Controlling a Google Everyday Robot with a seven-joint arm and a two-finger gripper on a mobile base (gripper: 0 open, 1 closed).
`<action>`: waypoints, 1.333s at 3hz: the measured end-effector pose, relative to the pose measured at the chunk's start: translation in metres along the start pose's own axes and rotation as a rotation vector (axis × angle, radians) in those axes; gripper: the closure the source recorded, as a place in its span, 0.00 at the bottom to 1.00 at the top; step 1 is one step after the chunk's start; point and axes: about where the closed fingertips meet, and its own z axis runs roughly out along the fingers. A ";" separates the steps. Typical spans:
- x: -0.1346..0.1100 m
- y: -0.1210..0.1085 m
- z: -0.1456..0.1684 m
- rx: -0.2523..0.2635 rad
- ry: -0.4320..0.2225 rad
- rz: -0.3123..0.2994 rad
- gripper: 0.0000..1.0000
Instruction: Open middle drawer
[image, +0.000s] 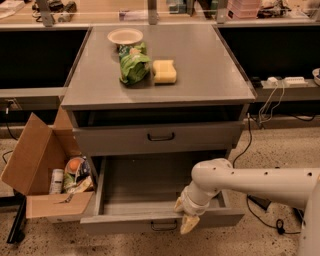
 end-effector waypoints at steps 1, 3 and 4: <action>-0.001 0.001 -0.002 0.002 0.000 -0.002 0.00; -0.011 0.014 -0.063 0.122 0.061 -0.058 0.00; -0.015 0.021 -0.087 0.163 0.090 -0.087 0.00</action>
Offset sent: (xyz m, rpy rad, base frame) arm -0.0059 -0.0202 0.0855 -0.0149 -0.1813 0.0177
